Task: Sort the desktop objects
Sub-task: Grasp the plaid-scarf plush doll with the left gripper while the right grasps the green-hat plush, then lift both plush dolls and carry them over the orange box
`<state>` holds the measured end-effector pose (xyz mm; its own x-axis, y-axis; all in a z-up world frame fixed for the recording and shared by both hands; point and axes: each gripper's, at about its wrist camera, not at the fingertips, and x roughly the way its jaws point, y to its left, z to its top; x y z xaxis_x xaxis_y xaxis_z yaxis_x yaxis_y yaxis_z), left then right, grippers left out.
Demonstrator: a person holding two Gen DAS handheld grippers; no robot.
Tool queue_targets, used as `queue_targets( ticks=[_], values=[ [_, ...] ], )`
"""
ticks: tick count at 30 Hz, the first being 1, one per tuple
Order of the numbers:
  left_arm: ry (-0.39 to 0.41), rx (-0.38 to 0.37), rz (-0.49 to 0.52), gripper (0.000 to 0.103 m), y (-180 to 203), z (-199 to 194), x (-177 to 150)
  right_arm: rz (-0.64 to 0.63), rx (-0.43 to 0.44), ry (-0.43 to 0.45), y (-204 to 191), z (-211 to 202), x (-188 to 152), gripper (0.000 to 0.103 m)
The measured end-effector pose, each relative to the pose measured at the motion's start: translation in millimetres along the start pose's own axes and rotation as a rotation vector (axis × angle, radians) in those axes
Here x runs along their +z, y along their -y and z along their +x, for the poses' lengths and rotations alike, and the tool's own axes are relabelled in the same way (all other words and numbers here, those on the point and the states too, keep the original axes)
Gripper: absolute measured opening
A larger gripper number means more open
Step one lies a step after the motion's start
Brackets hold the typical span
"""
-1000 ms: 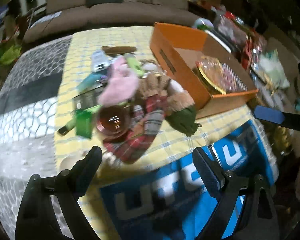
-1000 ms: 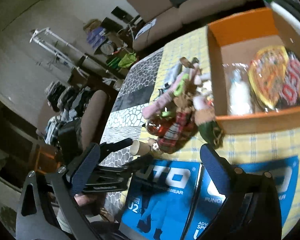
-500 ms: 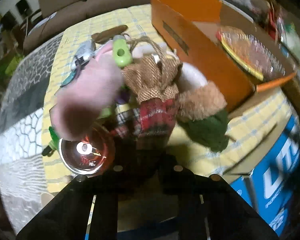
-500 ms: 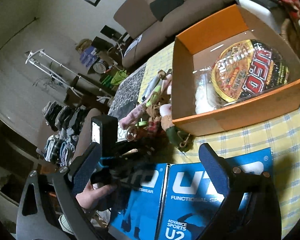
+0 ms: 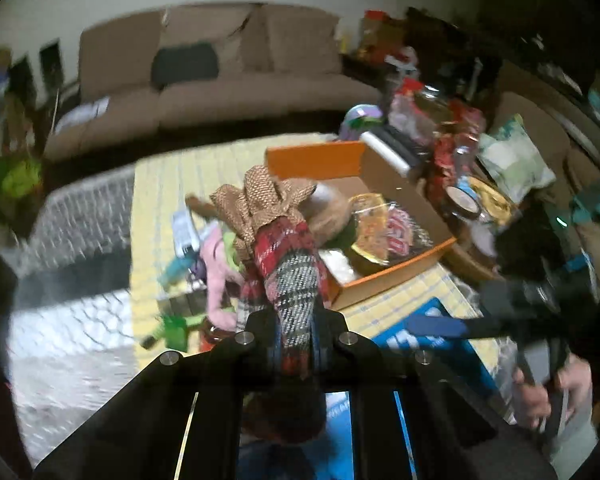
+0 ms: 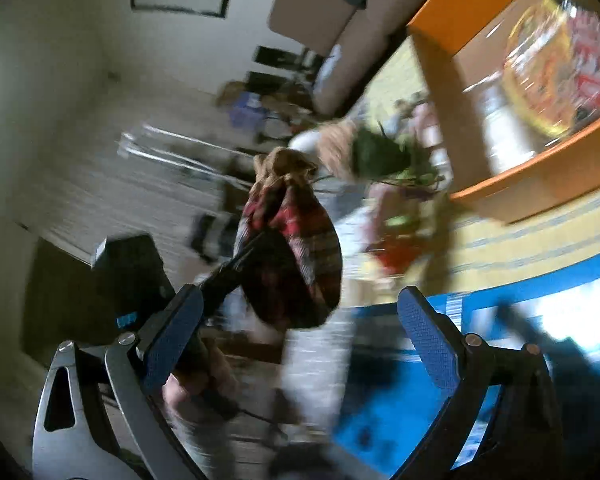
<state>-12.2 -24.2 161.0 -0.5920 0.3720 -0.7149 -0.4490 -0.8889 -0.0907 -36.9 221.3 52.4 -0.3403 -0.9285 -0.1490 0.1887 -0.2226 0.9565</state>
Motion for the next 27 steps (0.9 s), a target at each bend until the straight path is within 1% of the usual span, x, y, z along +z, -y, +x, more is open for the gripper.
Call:
queue_targets(
  ticks=[1,3,4,5,7,9,10,11,12,13,14,16,18,20,22,25,27],
  values=[
    [-0.002,0.012,0.038,0.009,7,-8,0,0.016,0.028,-0.002,-3,3,1,0.099],
    [-0.012,0.022,0.082,0.009,16,-17,-3,0.036,0.07,-0.004,-10,9,4,0.099],
    [-0.021,0.02,0.099,0.009,20,-18,-7,0.038,0.069,-0.015,-14,14,8,0.099],
    [-0.037,0.019,0.11,0.009,26,-18,-12,0.052,0.048,-0.021,-15,20,13,0.099],
    [-0.04,0.018,0.129,0.009,34,-20,-23,0.086,0.029,-0.026,-10,28,20,0.099],
    [-0.041,0.017,0.162,0.009,45,-18,-34,0.121,-0.049,-0.026,-3,37,30,0.098],
    [-0.05,0.017,0.18,0.009,51,-18,-39,0.12,-0.083,-0.023,-2,39,35,0.092],
    [-0.052,0.016,0.198,0.009,57,-17,-44,0.11,-0.105,-0.024,-1,41,40,0.069],
    [-0.056,0.011,0.225,0.009,64,-17,-49,0.094,-0.151,-0.031,-2,43,46,0.056],
    [-0.057,0.011,0.237,0.009,68,-18,-52,0.079,-0.177,-0.032,-3,43,48,0.03],
    [-0.057,0.006,0.245,0.009,69,-19,-54,0.052,-0.196,-0.036,-7,44,52,0.02],
    [-0.056,-0.003,0.253,0.009,72,-20,-57,-0.026,-0.244,-0.059,-23,43,55,0.019],
    [-0.06,-0.014,0.239,0.01,69,-20,-60,-0.122,-0.269,-0.059,-43,39,53,0.018],
    [-0.075,-0.027,0.205,0.01,63,-18,-61,-0.221,-0.298,-0.056,-63,33,49,0.018],
    [-0.095,-0.043,0.15,0.01,53,-13,-59,-0.324,-0.341,-0.052,-82,28,46,0.018],
    [-0.099,-0.04,0.105,0.01,41,-7,-47,-0.445,-0.396,-0.036,-105,20,43,0.018],
    [-0.107,-0.038,0.078,0.01,33,-1,-28,-0.513,-0.454,-0.021,-117,17,47,0.018]
  ],
)
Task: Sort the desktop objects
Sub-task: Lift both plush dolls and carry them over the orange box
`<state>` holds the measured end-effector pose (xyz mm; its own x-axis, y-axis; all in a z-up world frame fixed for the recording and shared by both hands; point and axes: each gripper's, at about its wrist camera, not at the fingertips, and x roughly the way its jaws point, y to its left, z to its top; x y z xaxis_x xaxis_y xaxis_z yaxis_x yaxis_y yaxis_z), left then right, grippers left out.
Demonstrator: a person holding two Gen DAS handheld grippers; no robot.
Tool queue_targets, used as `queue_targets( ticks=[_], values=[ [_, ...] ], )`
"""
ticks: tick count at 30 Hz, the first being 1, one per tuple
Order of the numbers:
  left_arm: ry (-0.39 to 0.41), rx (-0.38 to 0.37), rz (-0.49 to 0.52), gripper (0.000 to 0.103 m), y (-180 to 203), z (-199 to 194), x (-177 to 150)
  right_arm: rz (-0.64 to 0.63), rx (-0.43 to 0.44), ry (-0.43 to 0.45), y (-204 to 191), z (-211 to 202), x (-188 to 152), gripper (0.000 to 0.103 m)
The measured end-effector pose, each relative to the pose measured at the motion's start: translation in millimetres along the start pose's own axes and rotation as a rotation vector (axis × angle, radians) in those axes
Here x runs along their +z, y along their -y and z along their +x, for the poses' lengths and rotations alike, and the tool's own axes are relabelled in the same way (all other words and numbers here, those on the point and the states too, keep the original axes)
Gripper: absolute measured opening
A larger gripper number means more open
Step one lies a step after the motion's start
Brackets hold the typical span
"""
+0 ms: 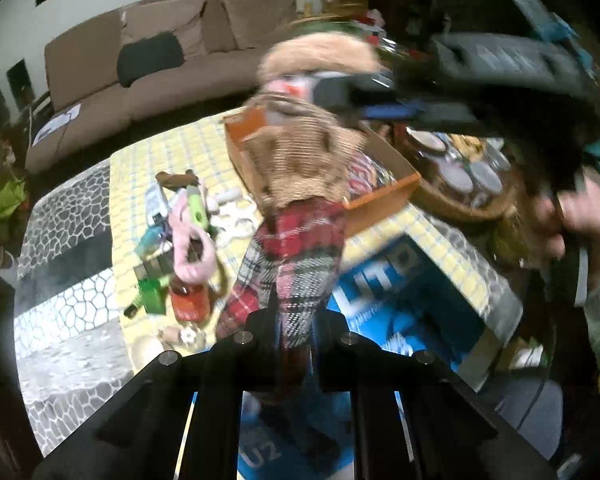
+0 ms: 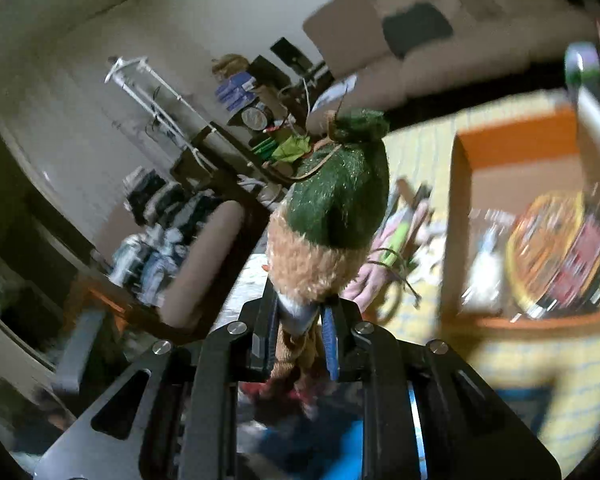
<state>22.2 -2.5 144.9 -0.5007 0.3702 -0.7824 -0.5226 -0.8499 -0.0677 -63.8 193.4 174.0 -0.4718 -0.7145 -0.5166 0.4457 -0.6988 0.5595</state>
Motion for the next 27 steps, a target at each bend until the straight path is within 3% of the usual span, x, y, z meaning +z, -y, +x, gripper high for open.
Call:
queue_targets(
  ticks=[3,9,15,18,21,25,27],
  values=[
    [0.007,0.02,-0.019,0.01,-13,5,43,-0.056,-0.094,0.021,0,-16,22,0.018],
    [0.023,0.054,-0.006,0.01,-24,31,155,-0.082,-0.203,0.096,18,-53,94,0.018],
    [-0.019,0.089,0.0,0.01,-27,107,234,-0.14,-0.369,0.06,53,-31,156,0.018],
    [-0.067,0.141,0.011,0.011,-35,165,253,-0.085,-0.398,0.032,95,-8,163,0.018],
    [-0.115,0.122,-0.023,0.011,-47,214,264,-0.014,-0.405,-0.009,141,20,158,0.018],
    [-0.18,0.089,-0.039,0.011,-54,273,269,0.005,-0.432,-0.126,186,64,144,0.011],
    [-0.219,0.086,0.0,0.011,-47,296,265,-0.013,-0.489,-0.206,201,87,135,0.011]
  ],
)
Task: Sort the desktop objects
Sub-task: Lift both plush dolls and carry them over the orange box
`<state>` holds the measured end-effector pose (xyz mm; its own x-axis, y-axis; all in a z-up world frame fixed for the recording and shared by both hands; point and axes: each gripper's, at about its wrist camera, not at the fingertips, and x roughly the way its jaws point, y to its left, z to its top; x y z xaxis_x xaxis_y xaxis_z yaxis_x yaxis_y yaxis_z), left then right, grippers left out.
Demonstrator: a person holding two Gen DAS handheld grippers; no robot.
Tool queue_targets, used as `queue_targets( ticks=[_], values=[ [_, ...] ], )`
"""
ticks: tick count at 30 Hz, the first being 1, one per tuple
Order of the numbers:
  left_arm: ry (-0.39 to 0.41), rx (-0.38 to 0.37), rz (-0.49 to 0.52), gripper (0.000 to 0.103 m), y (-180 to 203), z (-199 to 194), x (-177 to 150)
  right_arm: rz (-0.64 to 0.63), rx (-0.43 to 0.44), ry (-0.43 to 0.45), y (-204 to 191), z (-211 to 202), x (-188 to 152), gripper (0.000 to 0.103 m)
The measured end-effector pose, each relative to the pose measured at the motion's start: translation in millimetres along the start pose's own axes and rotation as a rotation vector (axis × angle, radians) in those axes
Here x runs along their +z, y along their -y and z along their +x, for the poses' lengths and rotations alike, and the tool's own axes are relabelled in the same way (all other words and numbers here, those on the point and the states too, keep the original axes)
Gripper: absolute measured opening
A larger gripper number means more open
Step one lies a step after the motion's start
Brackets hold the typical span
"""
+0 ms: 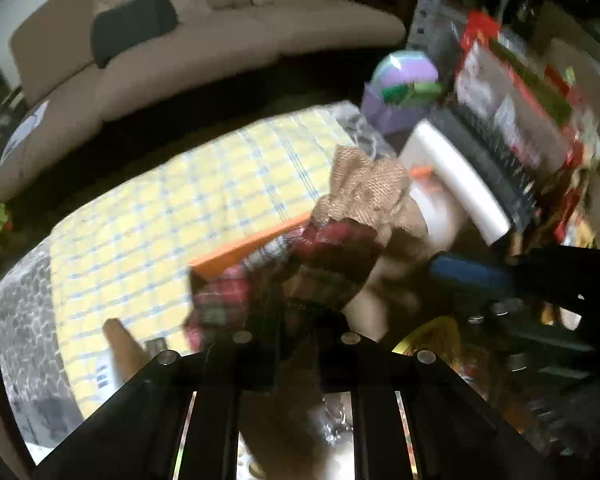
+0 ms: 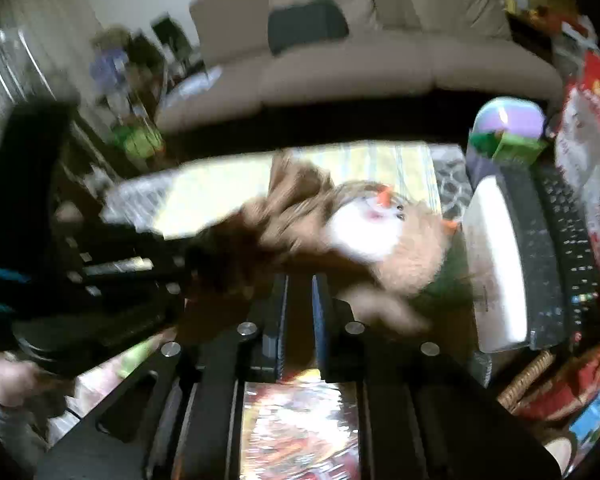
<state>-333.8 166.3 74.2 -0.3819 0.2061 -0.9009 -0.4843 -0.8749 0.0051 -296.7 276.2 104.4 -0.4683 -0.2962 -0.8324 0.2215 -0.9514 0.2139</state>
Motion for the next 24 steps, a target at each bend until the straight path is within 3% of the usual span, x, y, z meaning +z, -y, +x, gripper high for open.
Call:
queue_targets(
  ticks=[4,8,12,14,16,19,24],
  values=[
    [-0.089,0.071,0.091,0.012,18,35,-10,0.062,-0.007,-0.112,17,26,-11,0.011],
    [-0.185,0.051,0.127,0.016,19,61,-28,0.071,-0.052,-0.085,33,5,-14,0.014],
    [-0.171,0.023,0.083,0.016,13,58,-35,0.081,-0.065,-0.105,40,6,-12,0.02],
    [-0.162,0.0,0.054,0.016,8,52,-33,0.056,-0.07,-0.131,36,17,-17,0.056],
    [-0.161,0.001,0.047,0.016,5,49,-31,0.027,-0.083,-0.14,30,26,-23,0.068],
    [-0.162,-0.014,0.022,0.016,1,48,-30,0.006,-0.129,-0.172,30,42,-21,0.068],
    [-0.128,-0.105,-0.07,0.016,-18,40,-25,-0.018,-0.173,-0.225,30,62,-16,0.055]
  ],
)
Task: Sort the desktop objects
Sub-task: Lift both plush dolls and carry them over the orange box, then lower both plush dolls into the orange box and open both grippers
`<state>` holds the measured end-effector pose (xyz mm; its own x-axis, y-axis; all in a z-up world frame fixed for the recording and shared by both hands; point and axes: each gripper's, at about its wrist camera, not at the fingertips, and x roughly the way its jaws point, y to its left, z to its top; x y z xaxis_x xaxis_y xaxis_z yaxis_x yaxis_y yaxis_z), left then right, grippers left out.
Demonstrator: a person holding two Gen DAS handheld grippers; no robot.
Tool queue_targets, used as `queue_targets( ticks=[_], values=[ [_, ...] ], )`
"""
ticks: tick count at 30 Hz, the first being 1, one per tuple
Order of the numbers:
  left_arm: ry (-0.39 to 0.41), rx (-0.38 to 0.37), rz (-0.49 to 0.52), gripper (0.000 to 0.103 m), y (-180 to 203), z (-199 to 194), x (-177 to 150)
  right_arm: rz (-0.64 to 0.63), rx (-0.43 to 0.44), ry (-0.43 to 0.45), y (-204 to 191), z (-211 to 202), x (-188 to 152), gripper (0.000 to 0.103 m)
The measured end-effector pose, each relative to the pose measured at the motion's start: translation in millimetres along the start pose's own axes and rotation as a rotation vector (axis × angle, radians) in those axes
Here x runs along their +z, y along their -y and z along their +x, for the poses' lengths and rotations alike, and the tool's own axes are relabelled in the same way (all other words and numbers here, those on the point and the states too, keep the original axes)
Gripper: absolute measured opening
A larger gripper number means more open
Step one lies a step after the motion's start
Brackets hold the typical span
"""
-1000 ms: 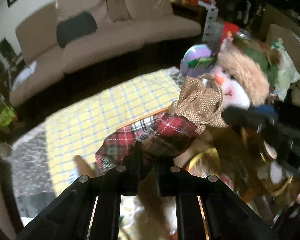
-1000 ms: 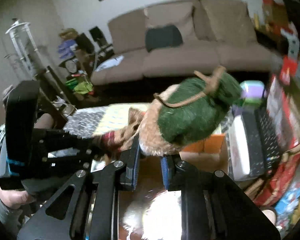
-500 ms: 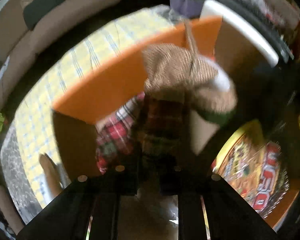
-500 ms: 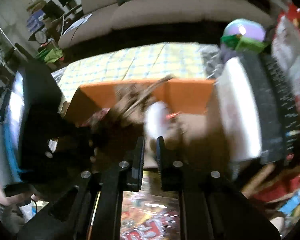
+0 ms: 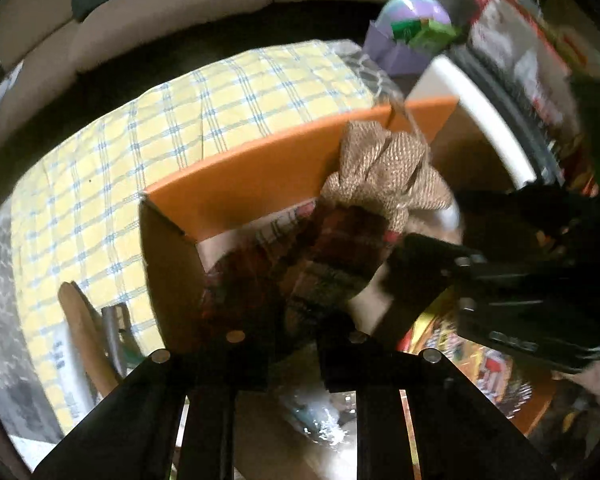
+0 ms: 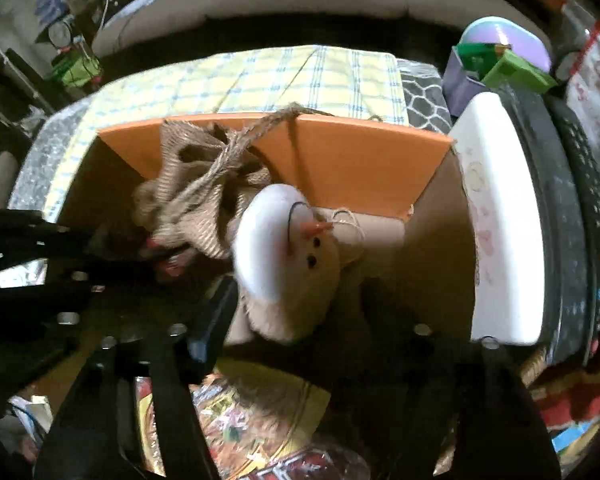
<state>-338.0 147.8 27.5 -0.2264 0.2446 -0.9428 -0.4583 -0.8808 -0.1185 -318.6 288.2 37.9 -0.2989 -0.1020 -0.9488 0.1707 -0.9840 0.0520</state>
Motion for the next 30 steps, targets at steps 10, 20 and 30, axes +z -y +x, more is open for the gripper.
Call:
queue_targets(
  ticks=[10,20,30],
  values=[
    [0.087,-0.107,-0.064,0.016,-17,-28,-1,-0.303,-0.324,0.181,-46,-63,8,0.025],
    [0.085,-0.125,0.017,0.016,-9,-51,-12,-0.818,-0.723,0.259,-106,-93,-45,0.024],
    [0.039,-0.121,0.131,0.016,5,-133,-38,-0.698,-0.407,0.267,-90,-170,-82,0.024]
  ],
)
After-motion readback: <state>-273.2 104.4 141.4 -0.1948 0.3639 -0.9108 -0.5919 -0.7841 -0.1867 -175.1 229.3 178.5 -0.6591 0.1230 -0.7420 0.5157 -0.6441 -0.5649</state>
